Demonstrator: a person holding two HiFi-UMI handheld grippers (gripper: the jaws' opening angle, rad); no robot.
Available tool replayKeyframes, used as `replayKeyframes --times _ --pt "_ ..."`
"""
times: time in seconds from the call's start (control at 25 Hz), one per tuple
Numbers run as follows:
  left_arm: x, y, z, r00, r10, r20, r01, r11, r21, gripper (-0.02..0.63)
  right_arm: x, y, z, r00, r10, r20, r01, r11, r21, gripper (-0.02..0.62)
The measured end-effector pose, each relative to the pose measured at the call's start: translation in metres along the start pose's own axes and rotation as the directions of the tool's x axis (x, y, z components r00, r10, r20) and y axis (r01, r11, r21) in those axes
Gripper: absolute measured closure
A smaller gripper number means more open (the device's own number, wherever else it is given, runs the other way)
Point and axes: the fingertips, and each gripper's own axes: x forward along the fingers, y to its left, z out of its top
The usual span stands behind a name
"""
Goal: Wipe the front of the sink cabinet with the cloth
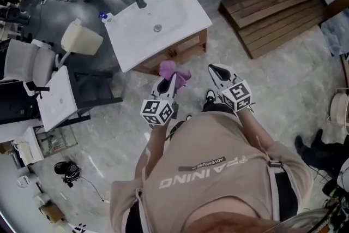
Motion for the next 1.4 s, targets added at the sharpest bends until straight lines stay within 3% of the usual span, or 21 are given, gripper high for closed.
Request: replayKeyframes --times 0.16,0.48,0.6,0.92,1.4 --pt "0.007 0.016 0.005 0.994 0.106 0.027 -0.105 0.994 -0.04 0.569 0.024 -0.011 -0.008 0.992 0.11 -0.069 -0.111 0.994 -0.008 0.583" --pt "-0.026 0.055 -0.029 0.959 0.282 -0.034 -0.284 0.949 -0.138 0.569 0.075 -0.005 0.0 0.96 0.253 -0.115 -0.263 0.962 -0.077 0.583" --pt "-0.027 0.064 -0.026 0.957 0.29 -0.016 -0.288 0.944 -0.157 0.569 0.086 0.003 -0.003 0.953 0.275 -0.13 -0.286 0.955 -0.077 0.583" --pt "-0.022 0.077 0.007 0.966 0.249 0.071 -0.24 0.964 -0.114 0.569 0.089 0.03 0.002 0.945 0.279 -0.169 -0.294 0.953 -0.069 0.583" --pt "-0.062 0.126 0.027 0.959 0.245 0.14 -0.229 0.966 -0.124 0.569 0.119 0.069 0.035 0.964 0.239 -0.114 -0.254 0.956 -0.144 0.583"
